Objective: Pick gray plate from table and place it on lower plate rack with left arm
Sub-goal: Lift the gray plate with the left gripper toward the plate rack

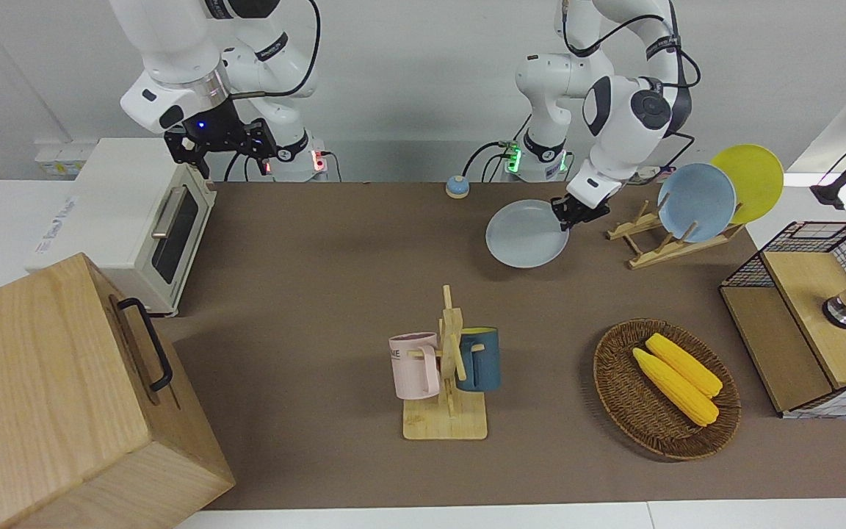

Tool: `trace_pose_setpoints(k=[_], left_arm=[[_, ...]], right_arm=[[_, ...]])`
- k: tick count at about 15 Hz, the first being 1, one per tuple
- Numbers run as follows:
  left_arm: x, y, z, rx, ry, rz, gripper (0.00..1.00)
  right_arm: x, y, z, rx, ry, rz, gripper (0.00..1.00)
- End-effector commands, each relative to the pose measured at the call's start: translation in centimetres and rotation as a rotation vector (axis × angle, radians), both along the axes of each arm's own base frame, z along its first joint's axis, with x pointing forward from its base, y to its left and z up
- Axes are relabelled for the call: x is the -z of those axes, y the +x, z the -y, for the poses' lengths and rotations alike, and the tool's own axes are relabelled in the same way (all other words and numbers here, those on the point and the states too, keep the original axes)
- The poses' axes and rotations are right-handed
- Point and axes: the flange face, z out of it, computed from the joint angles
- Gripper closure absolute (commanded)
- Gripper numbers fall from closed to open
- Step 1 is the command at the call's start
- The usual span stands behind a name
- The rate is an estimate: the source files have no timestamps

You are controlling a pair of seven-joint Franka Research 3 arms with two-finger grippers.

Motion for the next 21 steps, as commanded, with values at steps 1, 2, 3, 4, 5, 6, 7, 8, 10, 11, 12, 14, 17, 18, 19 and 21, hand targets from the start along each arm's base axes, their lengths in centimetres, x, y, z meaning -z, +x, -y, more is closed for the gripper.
trace_pose_setpoints(k=[1, 2, 3, 4, 5, 6, 7, 8, 10, 11, 12, 14, 17, 18, 19, 21], left_arm=[[-6.6, 1.6, -1.2, -0.015, 0.008, -0.024, 1.0], [-7.9, 1.7, -1.3, -0.015, 0.007, -0.03, 1.0], [-9.2, 1.9, -1.5, -0.016, 0.005, -0.029, 1.0], [-10.3, 2.0, -1.5, -0.014, 0.006, -0.025, 1.0], [-11.4, 2.1, -1.5, -0.012, 0.005, -0.021, 1.0], [-12.2, 2.1, -1.6, -0.013, 0.004, -0.022, 1.0], [-12.8, 2.2, -2.0, -0.02, 0.003, -0.024, 1.0], [-13.1, 2.2, -2.3, -0.023, 0.004, -0.024, 1.0], [-13.6, 2.1, -2.5, -0.015, 0.026, -0.028, 1.0], [-13.6, 2.0, -2.7, 0.002, 0.065, -0.033, 1.0], [-13.4, 1.9, -2.6, 0.025, 0.12, -0.044, 1.0], [-13.2, 1.8, -2.8, 0.041, 0.192, -0.055, 1.0], [-12.7, 1.5, -3.7, 0.057, 0.298, -0.099, 1.0], [-12.7, 1.4, -3.7, 0.075, 0.359, -0.105, 1.0], [-12.4, 1.6, -3.9, 0.085, 0.409, -0.115, 1.0], [-12.0, 1.6, -4.4, 0.102, 0.501, -0.142, 1.0]], right_arm=[[-0.3, -0.2, 0.2, 0.014, -0.008, -0.002, 0.017], [-0.4, -0.2, 0.3, 0.016, -0.008, 0.0, 0.017], [-0.3, -0.2, 0.2, 0.014, -0.008, -0.002, 0.017], [-0.4, -0.2, 0.2, 0.014, -0.008, 0.0, 0.017], [-0.4, -0.2, 0.3, 0.016, -0.008, 0.0, 0.017], [-0.4, -0.2, 0.2, 0.014, -0.008, 0.0, 0.017], [-0.4, -0.2, 0.3, 0.016, -0.009, 0.001, 0.017], [-0.4, -0.2, 0.2, 0.014, -0.008, 0.0, 0.017], [-0.4, -0.2, 0.3, 0.016, -0.008, 0.0, 0.017], [-0.4, -0.2, 0.2, 0.014, -0.008, 0.0, 0.017], [-0.4, -0.2, 0.2, 0.014, -0.008, 0.0, 0.017], [-0.4, -0.2, 0.3, 0.016, -0.008, 0.0, 0.017], [-0.3, -0.2, 0.3, 0.016, -0.008, -0.002, 0.017], [-0.4, -0.2, 0.2, 0.014, -0.008, 0.0, 0.017], [-0.4, -0.2, 0.3, 0.016, -0.008, 0.0, 0.017], [-0.4, -0.2, 0.2, 0.014, -0.008, 0.0, 0.017]])
